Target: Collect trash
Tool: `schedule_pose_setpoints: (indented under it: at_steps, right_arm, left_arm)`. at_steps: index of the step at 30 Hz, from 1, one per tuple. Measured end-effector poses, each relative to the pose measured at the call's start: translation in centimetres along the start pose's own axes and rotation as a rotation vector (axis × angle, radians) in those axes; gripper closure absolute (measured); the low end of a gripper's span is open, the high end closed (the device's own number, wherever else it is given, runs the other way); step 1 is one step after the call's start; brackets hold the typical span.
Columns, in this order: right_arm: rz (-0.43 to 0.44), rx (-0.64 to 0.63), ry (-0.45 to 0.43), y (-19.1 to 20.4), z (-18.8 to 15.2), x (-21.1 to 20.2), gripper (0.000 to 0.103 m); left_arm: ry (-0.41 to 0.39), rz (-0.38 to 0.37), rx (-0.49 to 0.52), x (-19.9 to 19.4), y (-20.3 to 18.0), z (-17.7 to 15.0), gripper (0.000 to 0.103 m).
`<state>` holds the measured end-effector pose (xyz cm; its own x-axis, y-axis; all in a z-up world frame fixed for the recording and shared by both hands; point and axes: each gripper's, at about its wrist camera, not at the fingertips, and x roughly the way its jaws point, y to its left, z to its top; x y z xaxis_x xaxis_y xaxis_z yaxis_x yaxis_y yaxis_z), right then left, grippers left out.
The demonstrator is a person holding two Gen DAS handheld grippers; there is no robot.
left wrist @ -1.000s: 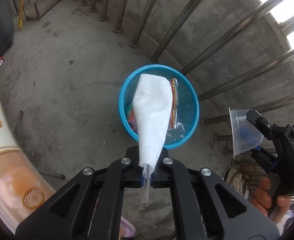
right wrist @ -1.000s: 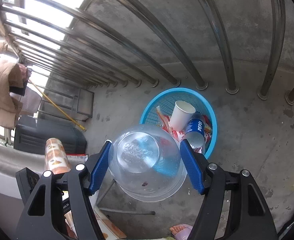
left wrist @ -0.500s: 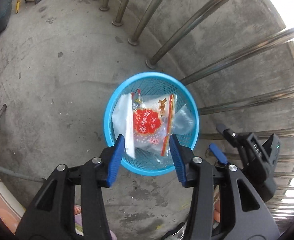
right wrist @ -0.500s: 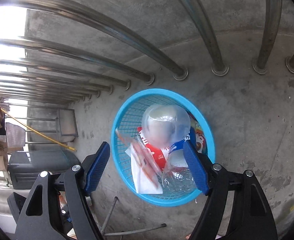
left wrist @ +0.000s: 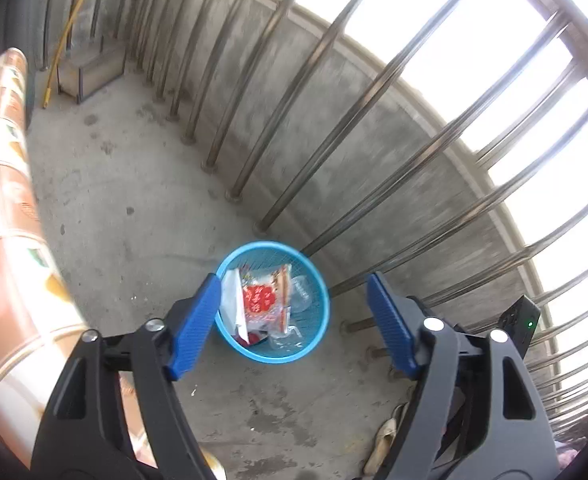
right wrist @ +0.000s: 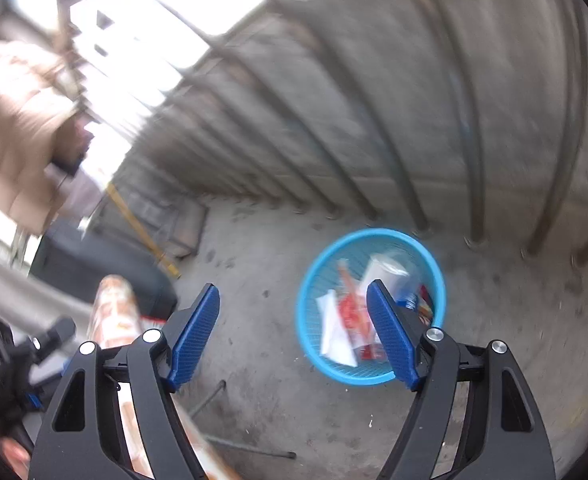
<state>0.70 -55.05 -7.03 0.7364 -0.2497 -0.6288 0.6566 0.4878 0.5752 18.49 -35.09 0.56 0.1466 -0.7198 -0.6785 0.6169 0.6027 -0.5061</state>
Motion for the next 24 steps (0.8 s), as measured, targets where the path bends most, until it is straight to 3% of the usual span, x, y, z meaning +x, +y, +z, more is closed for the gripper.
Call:
schedule_pose_setpoints:
  at_steps: [3, 5, 8, 13, 17, 21, 22, 24]
  right_arm:
    - [0.044, -0.184, -0.051, 6.9, -1.7, -3.8, 0.016]
    - [0.086, -0.292, -0.087, 11.0, -3.3, -6.0, 0.008]
    - [0.154, -0.428, -0.121, 16.0, -6.5, -8.5, 0.006]
    - [0.197, -0.593, -0.086, 22.2, -13.0, -8.9, 0.006]
    - [0.216, -0.758, -0.041, 26.2, -18.0, -8.6, 0.006]
    - [0.182, -0.877, 0.005, 29.5, -22.0, -7.8, 0.006]
    - [0.165, -0.904, 0.006, 30.0, -23.1, -8.0, 0.006]
    - [0.129, -0.952, -0.003, 30.6, -25.4, -8.1, 0.006]
  left_arm:
    - [-0.108, 0.038, 0.0, -7.1, -0.1, -1.7, 0.018]
    - [-0.196, 0.115, -0.002, -12.1, 0.2, -3.6, 0.012]
    - [-0.293, 0.258, -0.022, -18.4, 1.2, -7.1, 0.009]
    - [-0.345, 0.513, -0.125, -26.1, 4.6, -13.7, 0.009]
    - [-0.369, 0.725, -0.141, -28.8, 7.2, -19.1, 0.009]
    - [-0.384, 0.912, -0.156, -29.9, 9.2, -23.6, 0.009]
    - [-0.362, 0.934, -0.171, -30.0, 9.7, -24.3, 0.009]
    - [-0.285, 0.897, -0.234, -29.7, 10.8, -25.6, 0.009]
